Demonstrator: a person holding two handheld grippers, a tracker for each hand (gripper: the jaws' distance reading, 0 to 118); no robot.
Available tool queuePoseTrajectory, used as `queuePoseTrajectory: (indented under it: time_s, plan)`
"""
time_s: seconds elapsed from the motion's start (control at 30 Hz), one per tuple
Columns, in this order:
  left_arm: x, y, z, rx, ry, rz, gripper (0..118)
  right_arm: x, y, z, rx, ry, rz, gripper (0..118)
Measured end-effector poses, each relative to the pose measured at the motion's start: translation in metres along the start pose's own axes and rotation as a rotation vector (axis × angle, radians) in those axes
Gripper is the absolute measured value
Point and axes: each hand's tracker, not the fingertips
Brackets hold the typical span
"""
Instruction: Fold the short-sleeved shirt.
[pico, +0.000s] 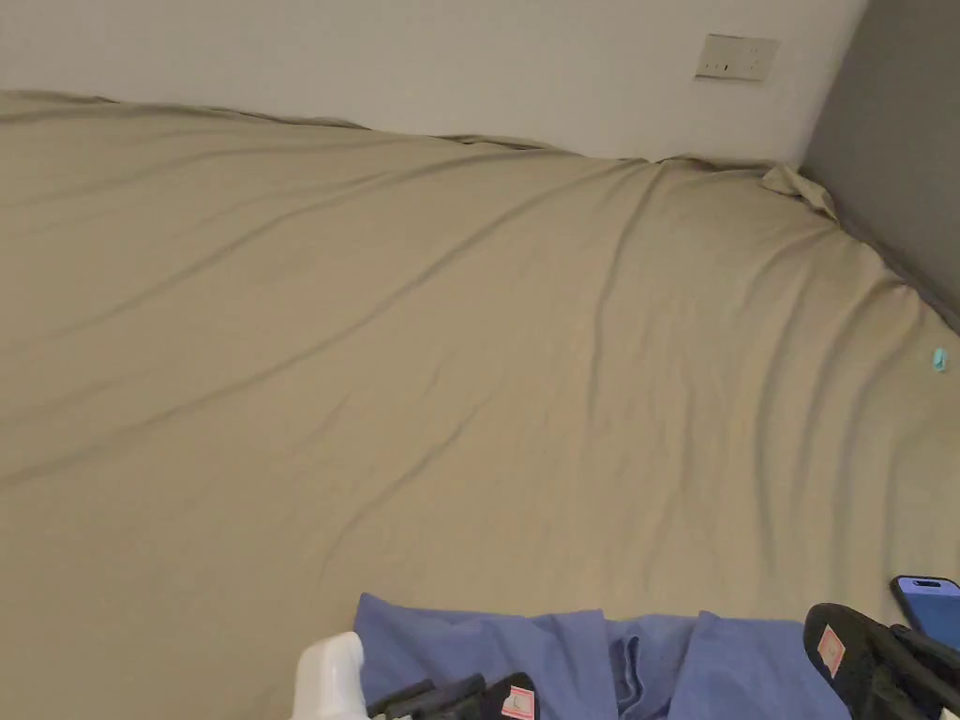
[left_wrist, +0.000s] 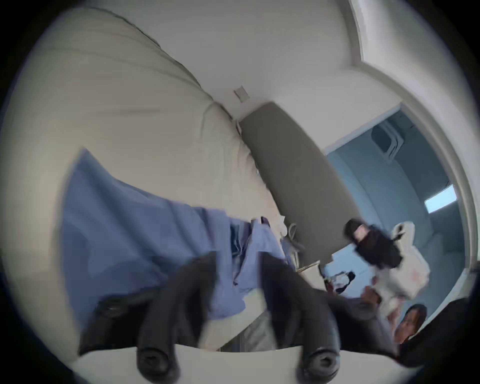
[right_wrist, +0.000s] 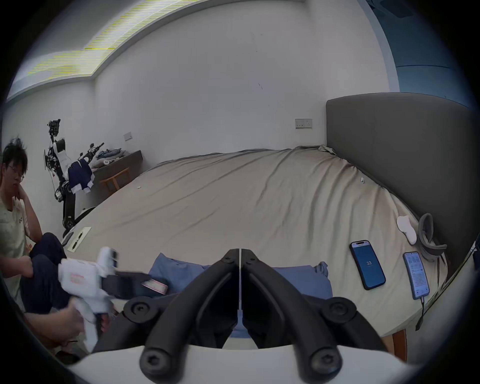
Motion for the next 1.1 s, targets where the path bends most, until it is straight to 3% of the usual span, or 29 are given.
queuePoseTrajectory:
  time_s: [0.03, 0.2, 0.27, 0.43, 0.47, 0.5, 0.53, 0.57, 0.63, 0.77, 0.83, 1.1]
  plan:
    - [-0.011, 0.008, 0.017, 0.002, 0.017, 0.011, 103, -0.002, 0.001, -0.003, -0.001, 0.006, 0.003, 4]
    - [-0.065, 0.033, 0.051, -0.029, 0.198, 0.07, 103, -0.009, 0.005, -0.01, 0.002, 0.035, 0.021, 4]
    - [-0.082, 0.035, 0.043, -0.093, 0.191, 0.142, 103, -0.011, 0.006, -0.01, 0.004, 0.039, 0.024, 4]
    - [-0.086, 0.026, -0.006, -0.13, -0.027, 0.264, 102, -0.013, 0.007, -0.007, 0.002, 0.031, 0.027, 4]
    - [-0.086, 0.024, -0.017, -0.154, -0.036, 0.297, 95, -0.013, 0.007, -0.007, -0.002, 0.027, 0.025, 4]
    - [-0.085, 0.021, -0.026, -0.137, -0.002, 0.288, 74, -0.013, 0.007, -0.006, -0.004, 0.021, 0.024, 4]
    - [-0.083, 0.019, -0.031, -0.118, 0.091, 0.265, 17, -0.012, 0.007, -0.005, -0.007, 0.018, 0.026, 4]
    - [-0.083, 0.018, -0.033, -0.109, 0.186, 0.237, 9, -0.012, 0.007, -0.004, -0.009, 0.013, 0.029, 4]
    - [-0.089, 0.016, -0.024, -0.095, 0.084, 0.293, 9, -0.012, 0.007, -0.001, -0.011, 0.005, 0.033, 4]
    - [-0.075, 0.031, 0.021, -0.018, 0.157, 0.151, 9, -0.01, 0.009, -0.002, -0.019, -0.007, 0.045, 4]
    - [-0.078, 0.045, 0.059, 0.035, 0.148, 0.2, 9, -0.011, 0.011, -0.005, -0.017, -0.01, 0.049, 4]
    - [-0.037, 0.099, 0.192, 0.185, 0.633, -0.053, 9, -0.025, 0.016, -0.02, -0.008, 0.037, 0.084, 4]
